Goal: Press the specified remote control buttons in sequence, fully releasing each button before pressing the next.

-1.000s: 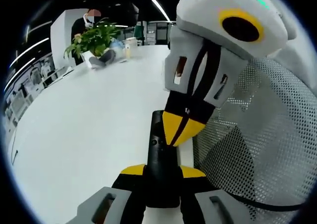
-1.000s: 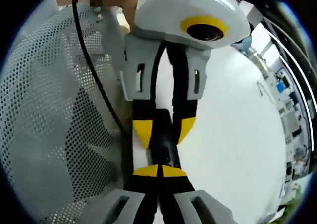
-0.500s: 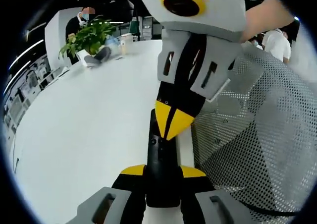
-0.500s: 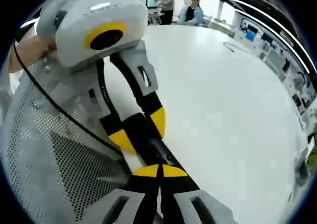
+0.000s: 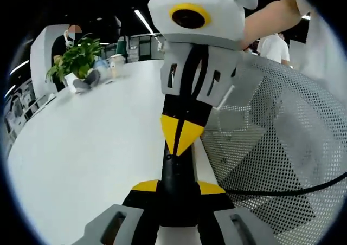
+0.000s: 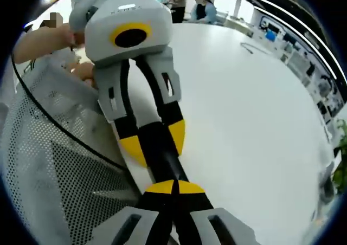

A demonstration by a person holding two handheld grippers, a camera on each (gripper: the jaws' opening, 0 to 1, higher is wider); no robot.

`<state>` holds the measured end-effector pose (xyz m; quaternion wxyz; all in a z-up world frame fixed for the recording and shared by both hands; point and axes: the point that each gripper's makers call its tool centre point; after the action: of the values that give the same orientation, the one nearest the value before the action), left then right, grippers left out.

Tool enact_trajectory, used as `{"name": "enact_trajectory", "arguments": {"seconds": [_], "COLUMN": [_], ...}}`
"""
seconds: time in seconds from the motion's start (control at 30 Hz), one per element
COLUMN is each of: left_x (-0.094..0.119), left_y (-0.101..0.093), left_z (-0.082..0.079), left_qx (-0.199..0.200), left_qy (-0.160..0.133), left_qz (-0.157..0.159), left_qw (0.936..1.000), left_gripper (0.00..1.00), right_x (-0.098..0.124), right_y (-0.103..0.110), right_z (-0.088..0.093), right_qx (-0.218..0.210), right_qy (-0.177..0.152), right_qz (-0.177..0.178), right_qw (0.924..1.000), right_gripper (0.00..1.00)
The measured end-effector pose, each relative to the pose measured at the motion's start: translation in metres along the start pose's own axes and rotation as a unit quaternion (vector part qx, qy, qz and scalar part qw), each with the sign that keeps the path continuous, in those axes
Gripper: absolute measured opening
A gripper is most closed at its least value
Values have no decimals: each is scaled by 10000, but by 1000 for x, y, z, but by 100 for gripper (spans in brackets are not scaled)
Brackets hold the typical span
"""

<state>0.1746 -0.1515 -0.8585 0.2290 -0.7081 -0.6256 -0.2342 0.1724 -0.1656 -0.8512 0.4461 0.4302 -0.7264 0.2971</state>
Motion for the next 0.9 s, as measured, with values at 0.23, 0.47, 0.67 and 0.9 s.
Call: {"name": "enact_trajectory", "arguments": {"seconds": [0.23, 0.47, 0.67, 0.9], "left_x": [0, -1, -1, 0], "left_y": [2, 2, 2, 1], "left_z": [0, -2, -2, -2], "left_qx": [212, 76, 80, 120], "left_qy": [-545, -602, -644, -646], "left_qz": [-45, -117, -126, -168], "left_qw": [9983, 9981, 9978, 9977], "left_gripper": [24, 24, 24, 24], "right_x": [-1, -2, 1, -5], "right_y": [-1, 0, -5, -10], "right_z": [0, 1, 1, -1], "right_qx": [-100, -42, -428, -453], "right_qy": [85, 262, 317, 382], "right_qz": [-158, -273, -376, -515], "right_qw": [9998, 9993, 9979, 9969], "right_gripper": [0, 0, 0, 0]}}
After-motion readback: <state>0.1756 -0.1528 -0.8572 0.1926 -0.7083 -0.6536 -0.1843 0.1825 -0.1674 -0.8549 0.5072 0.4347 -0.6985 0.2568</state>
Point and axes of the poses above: the point that each gripper's makers call its tool centre point, and the gripper's own axes: x roughly backward along the fingers, y roughly to its left, z roughly out of its underside
